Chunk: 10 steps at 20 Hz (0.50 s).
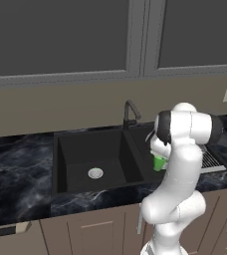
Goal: Move any existing items from the left basin to the right basin for drying. Then move the measuring cup from the counter to the left basin of the sink for washing.
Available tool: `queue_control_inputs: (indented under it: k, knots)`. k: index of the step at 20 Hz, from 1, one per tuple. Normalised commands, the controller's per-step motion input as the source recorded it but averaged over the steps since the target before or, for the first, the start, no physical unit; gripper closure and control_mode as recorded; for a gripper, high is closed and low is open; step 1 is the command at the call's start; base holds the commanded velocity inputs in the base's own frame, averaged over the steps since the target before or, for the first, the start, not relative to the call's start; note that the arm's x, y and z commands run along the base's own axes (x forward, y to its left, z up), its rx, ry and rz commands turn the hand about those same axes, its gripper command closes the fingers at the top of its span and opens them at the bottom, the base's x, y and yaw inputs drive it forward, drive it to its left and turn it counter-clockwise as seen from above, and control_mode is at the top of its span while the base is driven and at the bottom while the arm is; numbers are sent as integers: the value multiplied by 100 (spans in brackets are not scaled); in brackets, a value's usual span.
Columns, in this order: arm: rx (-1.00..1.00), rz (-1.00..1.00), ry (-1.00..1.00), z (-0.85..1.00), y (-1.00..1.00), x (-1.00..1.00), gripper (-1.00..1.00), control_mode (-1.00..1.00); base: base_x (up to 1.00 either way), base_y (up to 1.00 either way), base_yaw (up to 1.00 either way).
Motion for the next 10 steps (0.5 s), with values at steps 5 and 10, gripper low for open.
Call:
queue_control_inputs:
  k: [5,10]
  knots:
    - [0,0,0,-37,0,26,100,-100,0,0,0]
    - [0,0,0,-33,0,23,100,-100,0,0,0]
